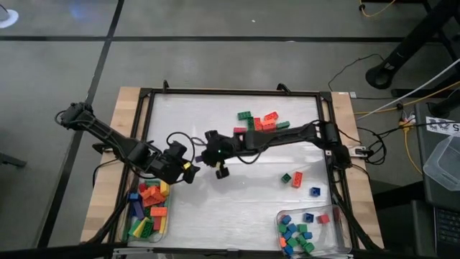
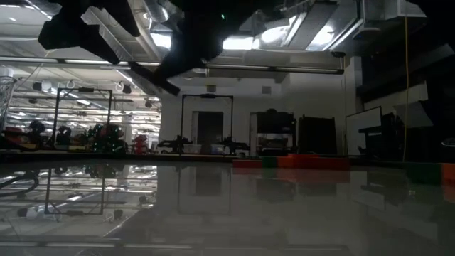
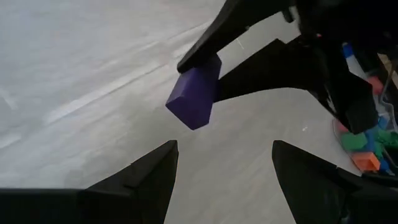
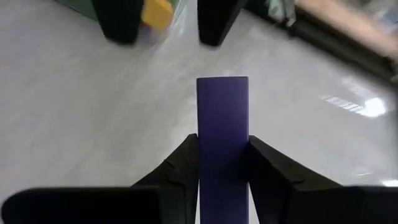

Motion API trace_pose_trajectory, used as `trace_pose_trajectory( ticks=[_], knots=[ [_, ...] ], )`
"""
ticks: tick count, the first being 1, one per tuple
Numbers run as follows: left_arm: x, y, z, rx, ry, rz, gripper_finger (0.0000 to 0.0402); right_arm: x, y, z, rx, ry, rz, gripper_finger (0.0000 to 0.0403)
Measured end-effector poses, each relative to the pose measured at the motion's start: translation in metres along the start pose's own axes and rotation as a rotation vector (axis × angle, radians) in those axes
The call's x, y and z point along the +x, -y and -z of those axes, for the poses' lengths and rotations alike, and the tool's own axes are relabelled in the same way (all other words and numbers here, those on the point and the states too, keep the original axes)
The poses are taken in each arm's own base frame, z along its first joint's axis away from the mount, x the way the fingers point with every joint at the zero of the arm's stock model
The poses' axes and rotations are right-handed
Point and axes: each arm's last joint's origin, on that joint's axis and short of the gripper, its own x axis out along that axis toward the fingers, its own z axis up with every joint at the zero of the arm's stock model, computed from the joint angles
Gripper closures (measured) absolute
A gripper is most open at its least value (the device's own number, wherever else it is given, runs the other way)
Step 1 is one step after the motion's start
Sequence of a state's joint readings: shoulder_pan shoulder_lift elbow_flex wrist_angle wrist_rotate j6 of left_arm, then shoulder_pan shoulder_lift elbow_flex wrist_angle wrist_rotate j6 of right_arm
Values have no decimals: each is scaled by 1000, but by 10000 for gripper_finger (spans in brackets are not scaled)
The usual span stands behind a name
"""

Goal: Sort blocks by size
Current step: Put the large violet block into the left transparent bin

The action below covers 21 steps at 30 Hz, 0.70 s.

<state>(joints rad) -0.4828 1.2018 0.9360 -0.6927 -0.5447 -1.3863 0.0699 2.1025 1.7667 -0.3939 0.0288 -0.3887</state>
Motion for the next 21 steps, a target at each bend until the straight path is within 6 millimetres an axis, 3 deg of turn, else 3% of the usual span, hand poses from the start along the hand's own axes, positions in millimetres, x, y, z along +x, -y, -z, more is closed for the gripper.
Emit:
trace_pose_trajectory(
  ticks=[10, 17, 21],
  knots=[
    [0, 0, -2, -2, 69, -11, 153, -9, -32, -26, -146, -4, 234, 290],
    [0, 0, -3, 31, 97, -18, 155, -10, -44, -31, -185, -5, 247, 289],
    [0, 0, -3, 61, 97, -19, 182, -10, -43, -32, -184, 5, 255, 289]
  ],
)
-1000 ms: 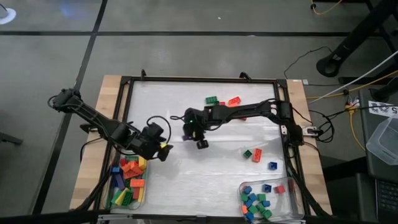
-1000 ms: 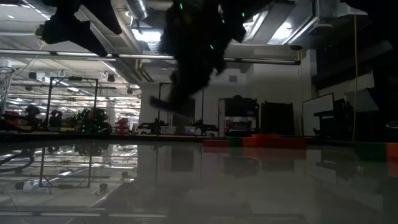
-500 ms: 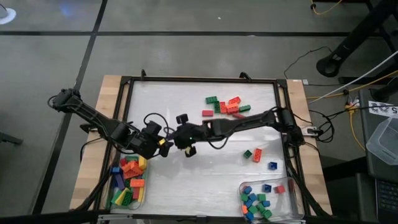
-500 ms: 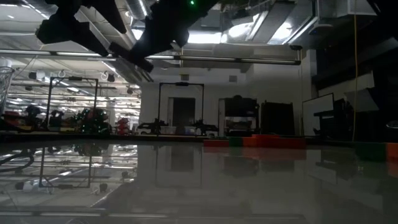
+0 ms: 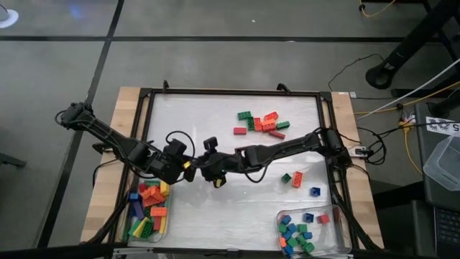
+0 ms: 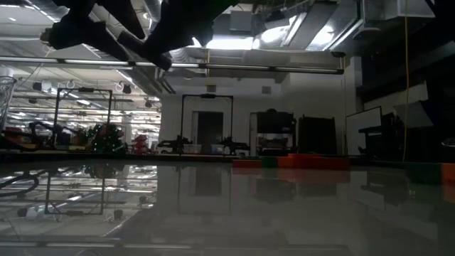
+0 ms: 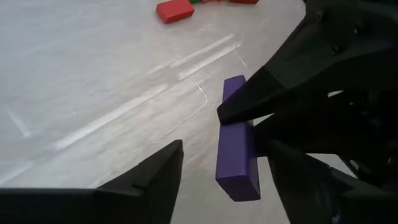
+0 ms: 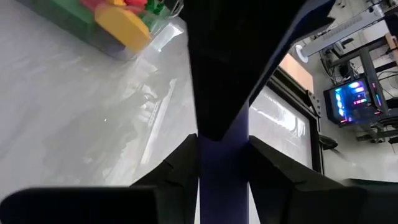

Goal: Sort blocks by size
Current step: Put the large violet block into the left transparent bin

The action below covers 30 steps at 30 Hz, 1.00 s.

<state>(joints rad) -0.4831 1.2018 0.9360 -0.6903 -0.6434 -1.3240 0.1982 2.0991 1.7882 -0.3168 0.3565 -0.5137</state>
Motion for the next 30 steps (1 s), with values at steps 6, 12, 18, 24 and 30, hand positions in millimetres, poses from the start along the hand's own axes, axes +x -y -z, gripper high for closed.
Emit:
trace_pose_trajectory(
  ticks=[6, 12, 18, 24, 30],
  knots=[
    [0, 0, 0, 46, 2, 1, 245, 0, 2, -3, -18, 28, 17, 289],
    [0, 1, -1, 82, 13, 3, 324, 0, 2, -2, -33, 24, 21, 288],
    [0, -1, 0, 147, 4, -7, 362, -1, 2, -3, -31, 29, 13, 289],
    [-3, -2, -1, 223, -34, 11, 362, -1, 2, -3, -3, 33, 8, 288],
    [-21, -13, -4, 260, -247, 99, 362, -1, 2, -3, 78, 29, 3, 287]
  ],
)
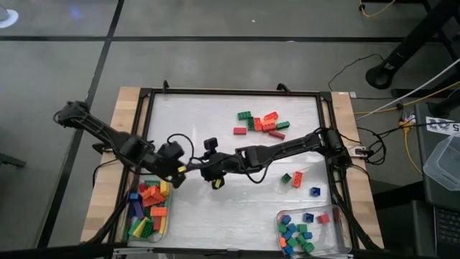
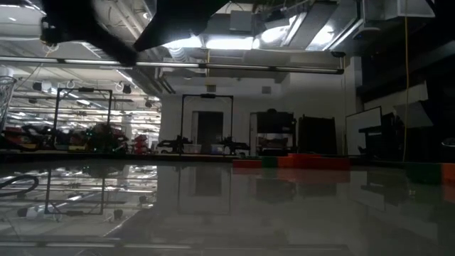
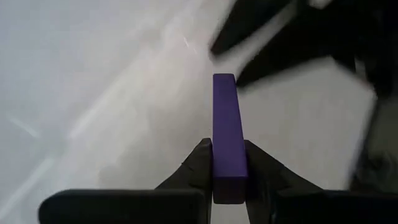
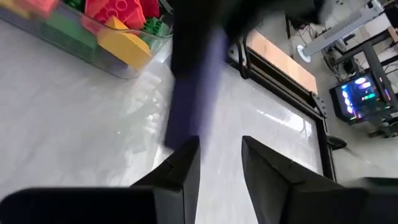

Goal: Sort blocks by size
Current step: Put the large violet block into the left transparent bin

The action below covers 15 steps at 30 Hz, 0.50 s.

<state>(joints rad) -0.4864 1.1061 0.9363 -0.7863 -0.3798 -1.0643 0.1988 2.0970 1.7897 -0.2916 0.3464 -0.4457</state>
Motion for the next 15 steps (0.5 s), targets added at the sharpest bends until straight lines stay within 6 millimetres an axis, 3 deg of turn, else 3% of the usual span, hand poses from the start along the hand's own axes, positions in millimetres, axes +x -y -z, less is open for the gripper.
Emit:
trace_pose_trajectory(
  ticks=[5, 9, 15],
  knots=[
    [-19, -7, 18, 101, -359, 145, 357, 0, 0, 4, 12, -38, -3, 287],
    [-30, -12, 33, 86, -565, 138, 356, 0, -2, 8, 9, -75, -21, 286],
    [-35, -14, 47, -30, -641, 29, 336, 0, -1, 8, 28, -81, -3, 238]
  ],
)
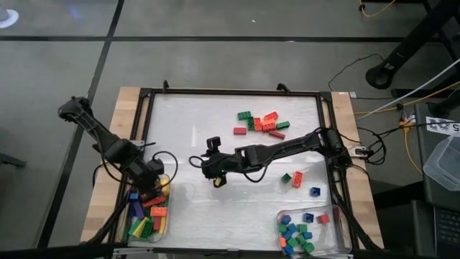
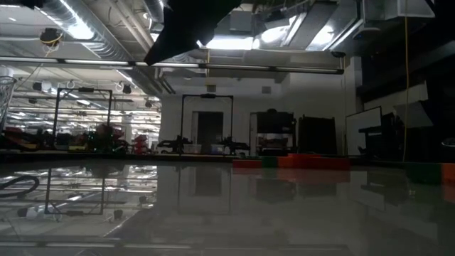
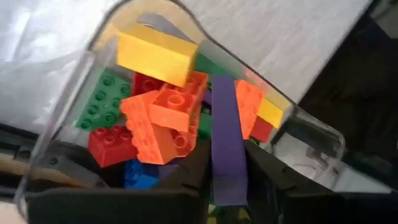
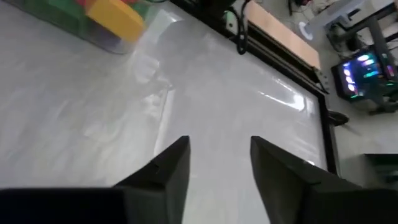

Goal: Sort blocks by size
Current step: Put the large violet block into the left transparent bin, then put the large red block into the left transparent bin

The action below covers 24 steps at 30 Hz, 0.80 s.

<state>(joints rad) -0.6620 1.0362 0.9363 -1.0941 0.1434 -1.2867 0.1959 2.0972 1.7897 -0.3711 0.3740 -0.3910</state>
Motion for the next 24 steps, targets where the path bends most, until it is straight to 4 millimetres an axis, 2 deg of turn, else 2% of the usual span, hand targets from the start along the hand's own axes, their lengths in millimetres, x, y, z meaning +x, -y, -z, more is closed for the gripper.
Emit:
trace_pose_trajectory(
  ticks=[7, 10, 12, 17, 24],
  knots=[
    [5, 2, 1, -9, 19, -41, 272, 0, 2, 3, -8, -60, 90, 165],
    [6, 3, 0, -12, 27, -44, 252, 0, 4, 10, -32, -134, 121, 152],
    [6, 4, -1, -1, 47, -36, 244, 3, 10, 19, -42, -183, 78, 151],
    [6, 5, -3, 54, 125, -45, 241, 18, 45, 56, 75, -309, -125, 159],
    [6, 5, -6, 107, 206, -61, 240, 39, 99, 113, 241, -511, -107, 166]
  ],
)
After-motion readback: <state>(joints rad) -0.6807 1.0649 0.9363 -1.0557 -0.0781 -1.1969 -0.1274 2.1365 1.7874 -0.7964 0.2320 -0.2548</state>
